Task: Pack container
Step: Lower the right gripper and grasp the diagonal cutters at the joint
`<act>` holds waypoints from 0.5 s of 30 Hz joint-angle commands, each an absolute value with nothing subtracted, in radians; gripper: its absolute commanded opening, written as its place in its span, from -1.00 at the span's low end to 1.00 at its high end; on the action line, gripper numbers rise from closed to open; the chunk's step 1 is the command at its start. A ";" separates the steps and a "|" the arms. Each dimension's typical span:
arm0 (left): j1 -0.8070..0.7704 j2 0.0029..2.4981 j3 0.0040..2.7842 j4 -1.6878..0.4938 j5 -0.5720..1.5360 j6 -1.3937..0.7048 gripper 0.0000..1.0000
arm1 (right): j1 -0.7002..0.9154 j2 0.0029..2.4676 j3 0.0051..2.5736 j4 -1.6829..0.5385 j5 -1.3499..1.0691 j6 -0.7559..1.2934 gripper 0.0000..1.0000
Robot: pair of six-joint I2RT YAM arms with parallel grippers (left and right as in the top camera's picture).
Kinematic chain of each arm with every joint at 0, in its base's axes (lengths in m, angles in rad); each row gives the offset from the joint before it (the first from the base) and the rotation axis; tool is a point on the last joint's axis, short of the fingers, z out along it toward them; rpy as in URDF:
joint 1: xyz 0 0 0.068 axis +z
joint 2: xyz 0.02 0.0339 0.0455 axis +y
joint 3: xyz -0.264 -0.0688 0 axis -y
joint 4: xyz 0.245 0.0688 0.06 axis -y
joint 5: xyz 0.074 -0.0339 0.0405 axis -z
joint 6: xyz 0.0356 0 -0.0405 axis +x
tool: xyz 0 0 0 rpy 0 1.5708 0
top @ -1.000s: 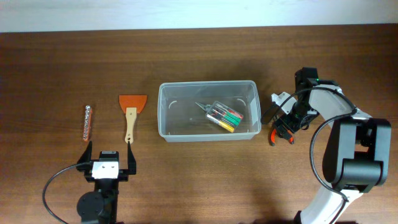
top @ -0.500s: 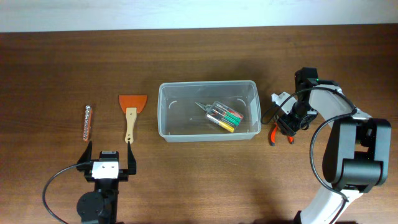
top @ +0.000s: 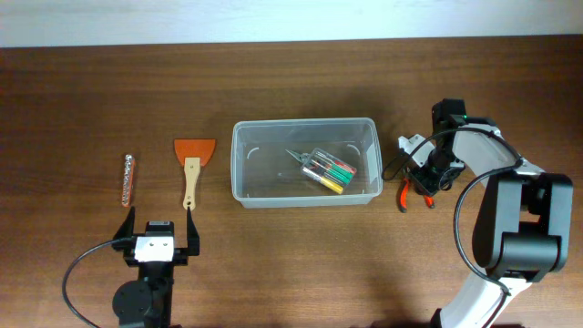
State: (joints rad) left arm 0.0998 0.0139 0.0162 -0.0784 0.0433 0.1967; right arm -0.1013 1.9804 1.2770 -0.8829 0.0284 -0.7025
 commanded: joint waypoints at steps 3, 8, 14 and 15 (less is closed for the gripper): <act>0.105 0.008 0.009 -0.078 0.036 0.188 0.98 | -0.091 2.004 1.251 -0.881 -0.004 -0.690 -0.33; 0.105 0.008 0.009 -0.078 0.036 0.188 0.98 | -0.091 2.004 1.251 -0.881 -0.008 -0.690 -0.43; 0.105 0.008 0.009 -0.078 0.036 0.188 0.98 | -0.091 2.004 1.251 -0.881 -0.018 -0.690 -0.53; 0.105 0.008 0.009 -0.078 0.036 0.188 0.98 | -0.091 2.004 1.251 -0.881 -0.018 -0.690 -0.53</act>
State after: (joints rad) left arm 0.0998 0.0139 0.0162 -0.0784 0.0433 0.1967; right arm -0.1009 1.9804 1.2770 -0.8810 0.0219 -0.6922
